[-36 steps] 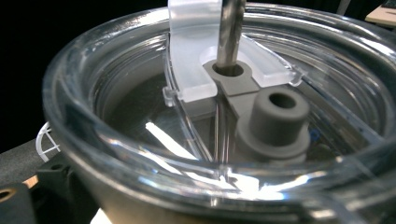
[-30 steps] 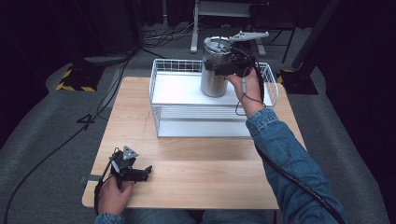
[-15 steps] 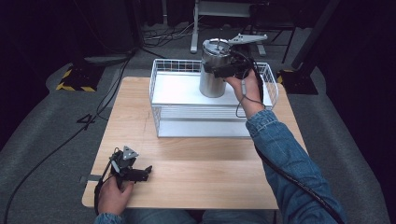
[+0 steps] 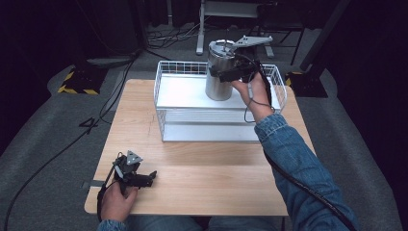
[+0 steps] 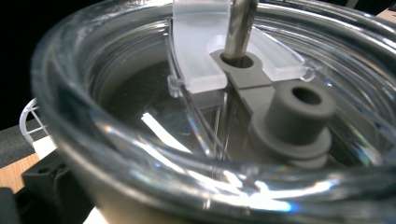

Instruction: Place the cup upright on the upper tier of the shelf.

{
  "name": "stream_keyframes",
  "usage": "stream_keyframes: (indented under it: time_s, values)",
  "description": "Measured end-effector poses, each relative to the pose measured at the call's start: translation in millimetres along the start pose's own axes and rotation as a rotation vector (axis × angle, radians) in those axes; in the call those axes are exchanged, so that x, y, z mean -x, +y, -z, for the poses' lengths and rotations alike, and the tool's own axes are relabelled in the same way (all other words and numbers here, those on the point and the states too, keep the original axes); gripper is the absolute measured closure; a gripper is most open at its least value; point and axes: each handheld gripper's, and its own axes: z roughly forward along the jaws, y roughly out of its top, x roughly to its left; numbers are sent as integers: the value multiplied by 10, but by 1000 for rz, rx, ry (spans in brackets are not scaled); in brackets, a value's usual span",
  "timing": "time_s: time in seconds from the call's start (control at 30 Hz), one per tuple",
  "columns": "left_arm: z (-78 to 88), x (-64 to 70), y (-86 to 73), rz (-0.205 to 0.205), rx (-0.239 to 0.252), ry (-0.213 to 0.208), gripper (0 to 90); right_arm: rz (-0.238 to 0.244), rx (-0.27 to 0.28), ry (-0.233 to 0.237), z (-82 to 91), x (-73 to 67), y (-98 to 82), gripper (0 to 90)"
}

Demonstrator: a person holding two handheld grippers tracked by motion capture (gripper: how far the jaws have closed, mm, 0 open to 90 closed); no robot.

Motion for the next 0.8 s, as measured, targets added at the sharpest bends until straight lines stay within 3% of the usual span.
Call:
stream_keyframes:
  time_s: [0.2,0.3,0.8]
  values:
    - [-1,2,-1,3,0,-2,5,-14,-5,5,62,8,-14,0]
    - [-1,3,-1,5,-1,-4,6,-44,6,32,125,32,-31,0]
    - [0,2,-1,3,0,-2,5,-4,39,47,567,22,-85,0]
